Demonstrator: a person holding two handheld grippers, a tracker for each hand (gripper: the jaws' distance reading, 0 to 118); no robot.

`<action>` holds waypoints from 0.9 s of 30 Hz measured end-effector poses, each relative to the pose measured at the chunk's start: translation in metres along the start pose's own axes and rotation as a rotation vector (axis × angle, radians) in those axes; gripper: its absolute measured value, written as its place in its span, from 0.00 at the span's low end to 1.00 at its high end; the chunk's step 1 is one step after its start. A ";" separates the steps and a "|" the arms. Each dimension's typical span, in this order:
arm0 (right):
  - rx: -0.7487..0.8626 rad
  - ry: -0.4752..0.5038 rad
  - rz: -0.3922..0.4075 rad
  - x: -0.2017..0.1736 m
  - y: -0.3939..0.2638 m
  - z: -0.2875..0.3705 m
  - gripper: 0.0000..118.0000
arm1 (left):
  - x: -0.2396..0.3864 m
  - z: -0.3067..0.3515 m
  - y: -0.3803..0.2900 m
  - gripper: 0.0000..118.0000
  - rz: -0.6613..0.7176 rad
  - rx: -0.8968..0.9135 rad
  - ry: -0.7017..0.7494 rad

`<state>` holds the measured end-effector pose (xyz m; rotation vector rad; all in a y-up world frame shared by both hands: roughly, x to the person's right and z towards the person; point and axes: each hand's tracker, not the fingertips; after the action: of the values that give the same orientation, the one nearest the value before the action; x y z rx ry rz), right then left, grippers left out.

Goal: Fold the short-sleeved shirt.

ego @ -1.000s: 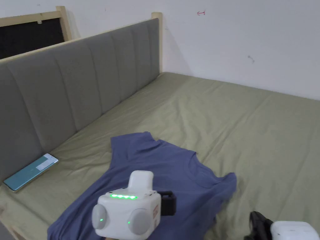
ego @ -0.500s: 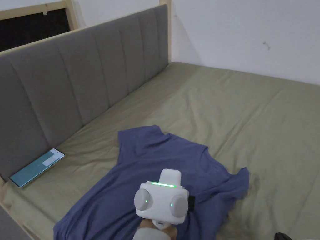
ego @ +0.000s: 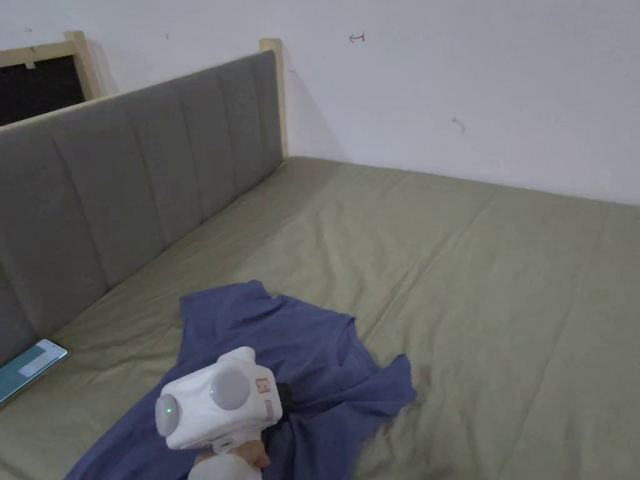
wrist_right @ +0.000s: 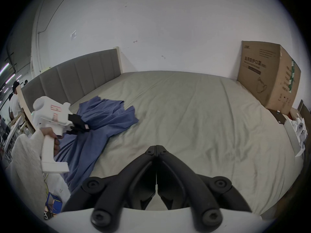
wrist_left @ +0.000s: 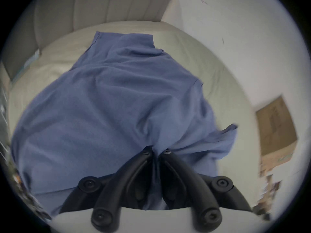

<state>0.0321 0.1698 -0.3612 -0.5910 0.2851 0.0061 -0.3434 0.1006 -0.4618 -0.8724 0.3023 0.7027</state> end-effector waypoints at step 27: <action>0.153 -0.491 -0.322 0.234 -0.018 0.142 0.00 | 0.408 0.035 -0.253 0.04 -0.555 -0.370 -0.746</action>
<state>0.2954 0.2151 -0.3016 -0.4610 -0.2857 -0.1773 0.1275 0.1954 -0.4990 -0.9203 -0.7339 0.5179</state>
